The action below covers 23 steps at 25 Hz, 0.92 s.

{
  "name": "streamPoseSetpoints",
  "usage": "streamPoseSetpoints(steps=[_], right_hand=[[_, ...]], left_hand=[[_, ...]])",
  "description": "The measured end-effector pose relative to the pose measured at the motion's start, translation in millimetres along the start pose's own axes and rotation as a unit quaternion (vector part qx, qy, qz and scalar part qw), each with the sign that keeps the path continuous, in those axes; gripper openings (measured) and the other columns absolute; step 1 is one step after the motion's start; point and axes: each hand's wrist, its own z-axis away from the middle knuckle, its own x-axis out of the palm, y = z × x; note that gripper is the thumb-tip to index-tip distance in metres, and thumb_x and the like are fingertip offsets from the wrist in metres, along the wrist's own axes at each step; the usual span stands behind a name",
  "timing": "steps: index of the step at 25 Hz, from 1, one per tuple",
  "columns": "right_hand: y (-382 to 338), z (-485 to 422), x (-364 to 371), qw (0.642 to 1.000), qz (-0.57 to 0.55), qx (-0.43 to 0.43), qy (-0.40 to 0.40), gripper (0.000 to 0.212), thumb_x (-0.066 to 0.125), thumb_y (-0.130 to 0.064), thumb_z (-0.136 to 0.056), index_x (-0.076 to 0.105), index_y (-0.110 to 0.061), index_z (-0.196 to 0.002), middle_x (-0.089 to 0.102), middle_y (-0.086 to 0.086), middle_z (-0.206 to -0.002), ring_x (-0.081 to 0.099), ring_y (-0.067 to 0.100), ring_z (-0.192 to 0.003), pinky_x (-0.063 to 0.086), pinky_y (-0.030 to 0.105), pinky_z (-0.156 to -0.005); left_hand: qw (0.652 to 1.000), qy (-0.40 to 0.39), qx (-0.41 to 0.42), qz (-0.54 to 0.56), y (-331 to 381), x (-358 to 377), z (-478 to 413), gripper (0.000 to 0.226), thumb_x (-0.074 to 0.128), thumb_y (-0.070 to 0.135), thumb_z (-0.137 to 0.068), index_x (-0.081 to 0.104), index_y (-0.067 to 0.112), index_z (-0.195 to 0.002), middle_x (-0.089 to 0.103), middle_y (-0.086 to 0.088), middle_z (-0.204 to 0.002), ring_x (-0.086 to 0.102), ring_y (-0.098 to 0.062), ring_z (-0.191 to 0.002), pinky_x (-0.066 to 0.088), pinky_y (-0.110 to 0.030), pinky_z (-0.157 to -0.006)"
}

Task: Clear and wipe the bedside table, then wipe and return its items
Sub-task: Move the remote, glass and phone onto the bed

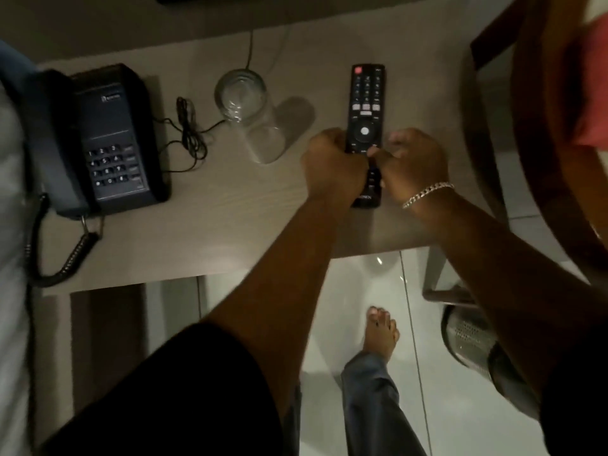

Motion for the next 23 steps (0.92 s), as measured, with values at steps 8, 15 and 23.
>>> streamPoseSetpoints(steps=[8, 15, 23], right_hand=[[-58, 80, -38, 0.993, -0.068, -0.082, -0.057, 0.011, 0.065, -0.018, -0.088, 0.061, -0.021, -0.098, 0.066, -0.011, -0.082, 0.064, -0.007, -0.061, 0.047, 0.007, -0.048], [-232, 163, 34, 0.948, -0.098, -0.186, -0.238, 0.024, 0.063, -0.004, -0.087, 0.065, -0.027, -0.094, 0.071, -0.003, -0.077, 0.065, -0.003, -0.056, 0.046, 0.007, -0.047], [-389, 298, 250, 0.866, -0.041, -0.226, -0.444, 0.014, 0.066, 0.001, -0.084, 0.065, -0.006, -0.095, 0.065, 0.006, -0.064, 0.056, -0.001, -0.041, 0.040, 0.010, -0.037]], left_hand=[[0.978, -0.014, -0.014, 0.206, 22, -80, 60, 0.027, 0.066, -0.004, -0.083, 0.072, 0.009, -0.106, 0.073, 0.003, -0.087, 0.069, 0.002, -0.072, 0.055, -0.012, -0.070], [0.924, 0.162, -0.013, 0.345, 21, -268, 94, 0.035, 0.063, -0.010, -0.084, 0.073, 0.019, -0.099, 0.076, 0.003, -0.090, 0.072, -0.004, -0.079, 0.055, -0.012, -0.065], [0.851, 0.426, -0.060, 0.301, -81, -513, 118, 0.033, 0.069, -0.004, -0.079, 0.077, 0.027, -0.088, 0.079, 0.005, -0.082, 0.074, -0.012, -0.075, 0.062, -0.040, -0.078]])
